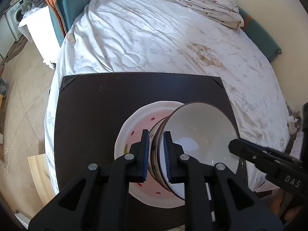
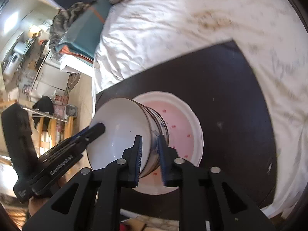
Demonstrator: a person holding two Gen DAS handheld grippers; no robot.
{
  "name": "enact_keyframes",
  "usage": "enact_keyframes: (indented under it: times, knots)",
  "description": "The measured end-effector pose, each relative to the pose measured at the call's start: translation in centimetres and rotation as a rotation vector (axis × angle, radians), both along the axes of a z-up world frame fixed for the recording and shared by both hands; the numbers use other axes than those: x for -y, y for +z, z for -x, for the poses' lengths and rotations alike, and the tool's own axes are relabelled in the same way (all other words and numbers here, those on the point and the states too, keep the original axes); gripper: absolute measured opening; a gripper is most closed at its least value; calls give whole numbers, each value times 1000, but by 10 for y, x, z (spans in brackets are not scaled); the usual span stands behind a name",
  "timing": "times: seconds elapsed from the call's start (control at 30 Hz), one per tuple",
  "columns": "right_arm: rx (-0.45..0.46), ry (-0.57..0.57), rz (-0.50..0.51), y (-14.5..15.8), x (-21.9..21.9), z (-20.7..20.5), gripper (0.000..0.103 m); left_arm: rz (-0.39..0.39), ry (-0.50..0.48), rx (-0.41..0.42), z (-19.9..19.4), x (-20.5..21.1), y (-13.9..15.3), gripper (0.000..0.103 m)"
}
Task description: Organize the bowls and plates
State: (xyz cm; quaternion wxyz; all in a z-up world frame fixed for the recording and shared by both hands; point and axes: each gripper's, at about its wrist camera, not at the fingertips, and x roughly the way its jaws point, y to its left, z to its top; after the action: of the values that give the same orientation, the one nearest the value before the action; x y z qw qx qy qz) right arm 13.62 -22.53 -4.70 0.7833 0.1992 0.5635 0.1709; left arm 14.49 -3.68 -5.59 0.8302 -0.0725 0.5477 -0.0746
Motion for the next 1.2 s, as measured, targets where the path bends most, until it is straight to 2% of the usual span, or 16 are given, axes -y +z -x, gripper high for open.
enact_keyframes:
  times: [0.1, 0.17, 0.2, 0.23, 0.27, 0.3, 0.5, 0.53, 0.57, 0.63, 0.7, 0.83, 0.9, 0.97, 1.03, 1.2]
  knots:
    - [56, 28, 58, 9, -7, 4, 21, -5, 3, 2, 4, -2, 4, 16]
    - [96, 37, 77, 16, -8, 8, 21, 6, 20, 31, 9, -9, 14, 25]
    - [110, 39, 79, 19, -8, 10, 23, -5, 29, 57, 14, -13, 22, 37]
    - [121, 38, 79, 22, -6, 12, 38, -16, 39, 79, 16, -16, 27, 50]
    - [132, 34, 76, 24, -5, 15, 68, -31, 54, 106, 21, -20, 33, 55]
    - [161, 23, 79, 29, -2, 22, 76, -40, 64, 129, 26, -24, 39, 61]
    - [243, 51, 176, 43, 2, 61, 79, -90, 66, 225, 74, -37, 56, 62]
    - [254, 48, 184, 45, 3, 68, 83, -94, 76, 234, 81, -39, 57, 68]
    - [268, 43, 190, 47, 4, 75, 92, -96, 84, 237, 90, -40, 57, 75]
    - [305, 31, 198, 53, 4, 91, 103, -99, 98, 242, 107, -40, 58, 97]
    - [337, 29, 205, 56, 2, 108, 103, -128, 117, 256, 122, -39, 59, 103]
    - [397, 11, 238, 61, -4, 132, 103, -178, 107, 275, 148, -36, 60, 103]
    - [422, -6, 244, 64, -5, 141, 103, -173, 127, 263, 154, -40, 58, 103]
    - [451, -17, 270, 64, -7, 148, 103, -173, 146, 298, 161, -41, 56, 103]
    - [461, -13, 292, 61, -9, 150, 103, -182, 138, 324, 167, -40, 49, 103]
    - [427, -49, 281, 42, -8, 150, 103, -156, 118, 275, 165, -35, 33, 103]
